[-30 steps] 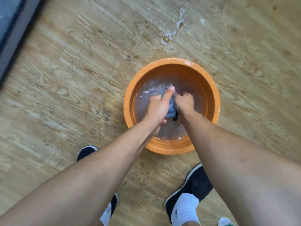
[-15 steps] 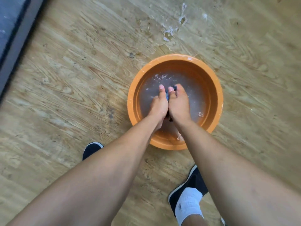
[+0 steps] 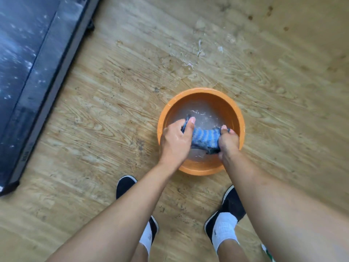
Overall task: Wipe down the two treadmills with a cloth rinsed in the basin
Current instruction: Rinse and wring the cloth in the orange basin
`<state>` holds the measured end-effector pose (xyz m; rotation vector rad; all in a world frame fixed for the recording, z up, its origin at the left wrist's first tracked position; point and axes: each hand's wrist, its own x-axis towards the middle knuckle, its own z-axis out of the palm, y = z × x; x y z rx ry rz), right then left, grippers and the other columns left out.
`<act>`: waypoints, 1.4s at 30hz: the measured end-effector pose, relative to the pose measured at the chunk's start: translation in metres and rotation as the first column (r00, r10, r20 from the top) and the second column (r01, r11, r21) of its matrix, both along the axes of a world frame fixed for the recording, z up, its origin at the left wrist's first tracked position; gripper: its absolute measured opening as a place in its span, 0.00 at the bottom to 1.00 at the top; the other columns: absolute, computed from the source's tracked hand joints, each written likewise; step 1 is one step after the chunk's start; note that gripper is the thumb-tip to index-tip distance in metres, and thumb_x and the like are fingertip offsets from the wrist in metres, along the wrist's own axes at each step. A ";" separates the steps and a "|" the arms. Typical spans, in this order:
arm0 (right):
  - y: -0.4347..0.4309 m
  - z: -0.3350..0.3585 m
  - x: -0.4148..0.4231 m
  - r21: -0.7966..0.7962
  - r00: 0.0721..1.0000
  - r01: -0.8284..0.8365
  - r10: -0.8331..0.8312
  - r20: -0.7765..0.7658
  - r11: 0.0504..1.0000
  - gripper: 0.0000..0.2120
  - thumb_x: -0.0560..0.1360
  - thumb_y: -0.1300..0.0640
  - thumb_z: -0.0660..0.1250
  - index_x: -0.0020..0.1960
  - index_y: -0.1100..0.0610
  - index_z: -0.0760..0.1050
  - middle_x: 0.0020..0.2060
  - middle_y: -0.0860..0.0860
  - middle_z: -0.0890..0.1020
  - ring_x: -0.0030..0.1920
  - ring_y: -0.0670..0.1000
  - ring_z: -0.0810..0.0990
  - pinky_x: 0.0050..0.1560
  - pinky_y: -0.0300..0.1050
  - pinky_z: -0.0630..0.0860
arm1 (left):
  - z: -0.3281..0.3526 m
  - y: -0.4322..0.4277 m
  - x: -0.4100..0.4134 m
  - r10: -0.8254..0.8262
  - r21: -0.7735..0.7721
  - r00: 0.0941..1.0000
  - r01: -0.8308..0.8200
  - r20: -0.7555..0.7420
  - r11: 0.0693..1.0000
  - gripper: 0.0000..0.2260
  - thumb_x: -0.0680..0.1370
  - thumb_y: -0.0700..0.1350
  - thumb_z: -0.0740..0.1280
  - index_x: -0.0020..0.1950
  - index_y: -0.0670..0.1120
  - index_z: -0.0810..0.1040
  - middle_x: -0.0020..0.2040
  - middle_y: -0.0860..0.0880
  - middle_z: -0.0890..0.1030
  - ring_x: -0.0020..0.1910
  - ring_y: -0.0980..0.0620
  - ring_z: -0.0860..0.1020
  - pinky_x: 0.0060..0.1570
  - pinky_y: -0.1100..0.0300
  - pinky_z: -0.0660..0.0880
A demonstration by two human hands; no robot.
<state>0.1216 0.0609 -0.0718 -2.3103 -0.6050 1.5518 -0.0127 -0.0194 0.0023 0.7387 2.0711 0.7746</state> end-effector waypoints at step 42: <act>-0.016 0.319 0.012 0.454 0.840 -0.522 0.526 0.131 0.722 0.04 0.83 0.55 0.66 0.57 0.48 0.76 0.53 0.47 0.80 0.53 0.47 0.79 0.55 0.46 0.76 | 0.211 0.061 0.032 0.701 -0.429 0.171 -0.683 0.693 0.591 0.13 0.87 0.50 0.64 0.45 0.46 0.77 0.32 0.49 0.73 0.22 0.56 0.64 0.21 0.65 0.59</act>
